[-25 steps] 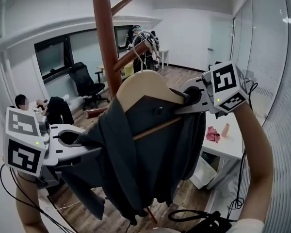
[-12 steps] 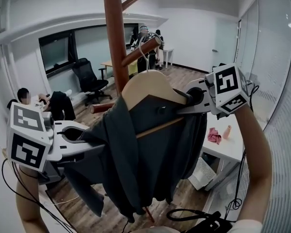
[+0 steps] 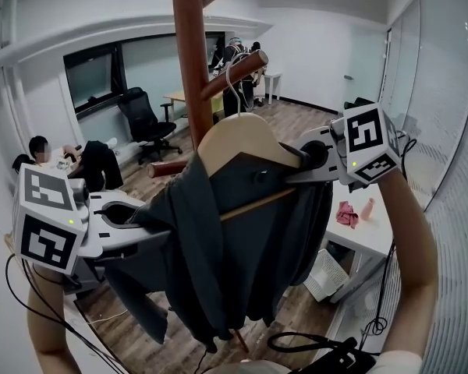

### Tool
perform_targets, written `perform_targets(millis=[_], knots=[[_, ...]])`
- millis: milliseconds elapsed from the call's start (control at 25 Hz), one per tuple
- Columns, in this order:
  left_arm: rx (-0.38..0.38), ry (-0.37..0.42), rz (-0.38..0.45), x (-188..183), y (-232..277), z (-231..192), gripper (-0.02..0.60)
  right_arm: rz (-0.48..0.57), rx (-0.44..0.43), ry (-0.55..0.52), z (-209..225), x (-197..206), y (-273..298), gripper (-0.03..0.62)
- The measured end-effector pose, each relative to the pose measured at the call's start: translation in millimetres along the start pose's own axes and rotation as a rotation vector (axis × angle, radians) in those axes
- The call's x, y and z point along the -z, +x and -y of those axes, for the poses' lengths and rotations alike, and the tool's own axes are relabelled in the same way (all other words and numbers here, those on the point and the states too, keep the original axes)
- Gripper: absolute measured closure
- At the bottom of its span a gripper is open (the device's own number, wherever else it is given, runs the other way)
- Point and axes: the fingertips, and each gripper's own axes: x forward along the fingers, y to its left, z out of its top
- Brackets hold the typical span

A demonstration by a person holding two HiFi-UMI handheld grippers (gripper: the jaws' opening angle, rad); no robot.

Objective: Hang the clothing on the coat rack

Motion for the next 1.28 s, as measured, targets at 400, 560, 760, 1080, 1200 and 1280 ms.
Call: perform_targets(millis=[400,560,760,1080,1200,1280], knots=[[0.004,0.002,-0.005,0.6,0.0,0.6,0.549,-0.002,0.007,0.008,-2.4,0.7,0.2,0.565],[0.005,0.005,-0.003,0.6,0.3,-0.5,0.549,-0.01,0.015,0.008,-1.9,0.9,-0.1,0.565],[0.005,0.004,-0.006,1.3,0.0,-1.3,0.548,-0.017,0.017,0.006,-2.5,1.4,0.3,0.565],[-0.015,0.003,-0.013,3.4,-0.2,-3.4,0.548,-0.025,0.003,0.011,-2.9,2.0,2.9,0.565],[-0.024,0.004,-0.018,4.5,0.0,-4.0,0.548,-0.026,0.007,0.01,-2.8,2.4,3.7,0.563],[-0.027,0.002,-0.021,5.0,0.1,-4.2,0.548,-0.024,0.003,0.012,-3.2,2.5,4.0,0.563]])
